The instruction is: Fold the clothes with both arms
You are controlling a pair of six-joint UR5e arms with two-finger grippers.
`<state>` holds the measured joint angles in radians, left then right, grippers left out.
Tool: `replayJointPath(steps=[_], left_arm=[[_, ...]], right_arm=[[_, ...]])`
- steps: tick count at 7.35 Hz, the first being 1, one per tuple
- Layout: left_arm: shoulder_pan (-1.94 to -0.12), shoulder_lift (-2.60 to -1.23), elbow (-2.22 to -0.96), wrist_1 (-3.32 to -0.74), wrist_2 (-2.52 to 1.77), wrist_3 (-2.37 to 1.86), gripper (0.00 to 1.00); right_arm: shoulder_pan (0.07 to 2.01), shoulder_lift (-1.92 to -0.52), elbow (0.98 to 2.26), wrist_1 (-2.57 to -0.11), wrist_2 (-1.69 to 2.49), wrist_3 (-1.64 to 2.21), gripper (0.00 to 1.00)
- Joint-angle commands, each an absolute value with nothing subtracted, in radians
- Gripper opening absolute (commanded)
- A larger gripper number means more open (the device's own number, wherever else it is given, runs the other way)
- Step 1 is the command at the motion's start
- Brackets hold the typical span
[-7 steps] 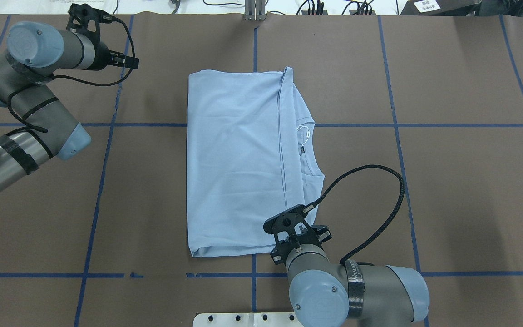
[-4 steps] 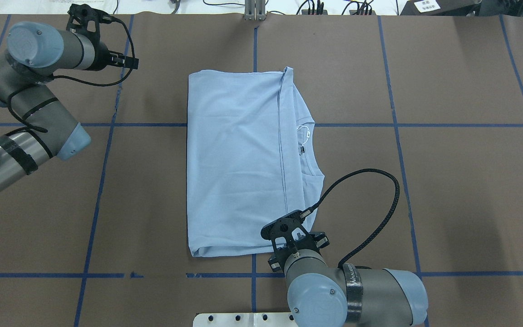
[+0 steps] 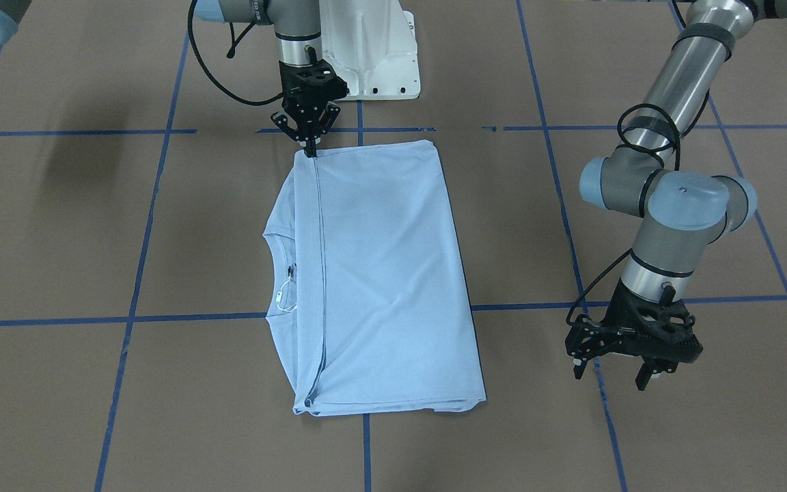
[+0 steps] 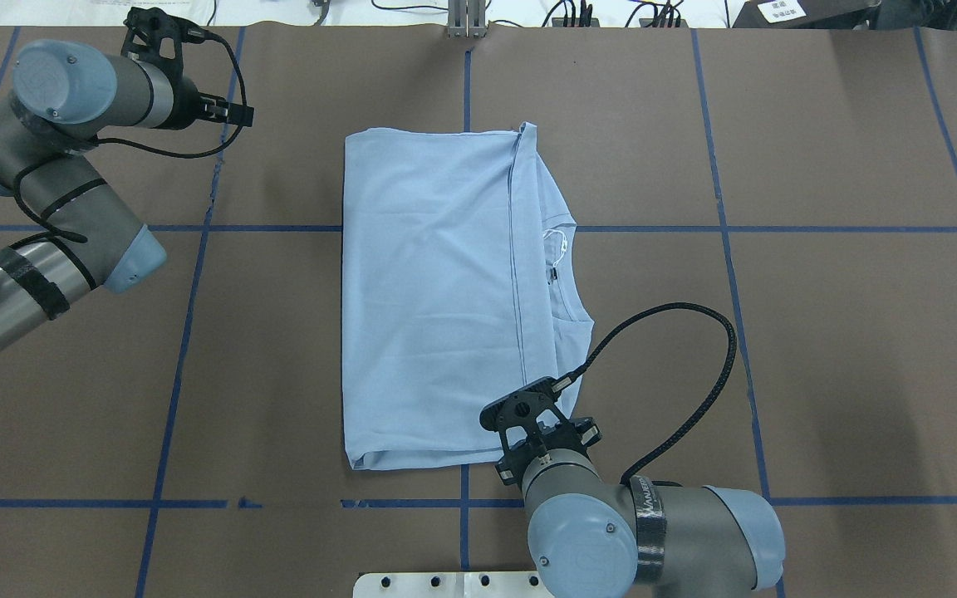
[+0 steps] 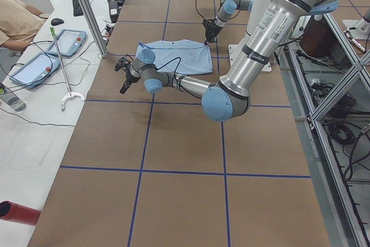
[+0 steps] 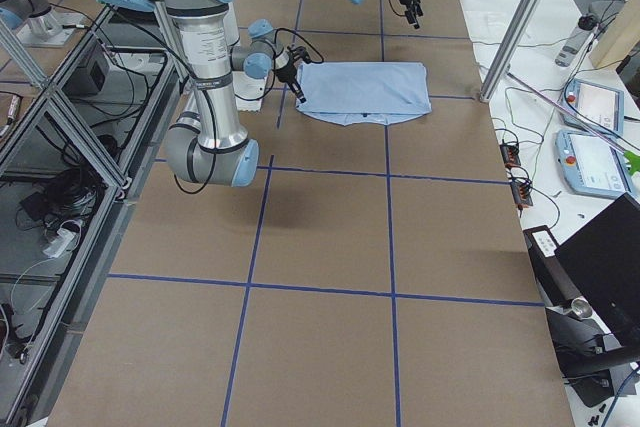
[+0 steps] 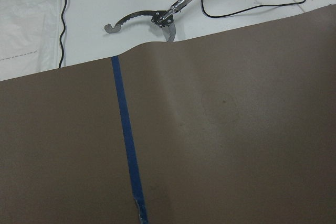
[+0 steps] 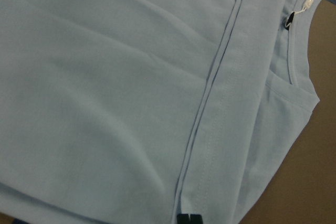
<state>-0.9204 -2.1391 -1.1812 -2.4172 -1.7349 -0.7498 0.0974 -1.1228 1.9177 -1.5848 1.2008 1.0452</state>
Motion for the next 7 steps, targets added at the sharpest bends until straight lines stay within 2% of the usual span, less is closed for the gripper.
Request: replayJointPath(steps=[1,3,5,7], left_arm=[[-0.92,-2.14,-1.181,-2.416,-1.735,-0.75,1.0],[-0.92,-2.14,-1.181,-2.418,-1.735,-0.75,1.0],[-0.92,-2.138,-1.181,-2.418,-1.735,-0.75,1.0],[-0.919,-2.134,-1.184,-2.418,-1.735,-0.75,1.0]], right_arm=[[0.106,-1.118,1.93,-1.586,1.181,1.049,0.0],[0.12,-1.147,1.989,-1.597,1.187,1.064,0.0],[0.114,-1.227,2.009,-1.597,1.193,1.252,0.0],[0.059,-1.249,2.009,-1.598,1.183,1.42,0.0]])
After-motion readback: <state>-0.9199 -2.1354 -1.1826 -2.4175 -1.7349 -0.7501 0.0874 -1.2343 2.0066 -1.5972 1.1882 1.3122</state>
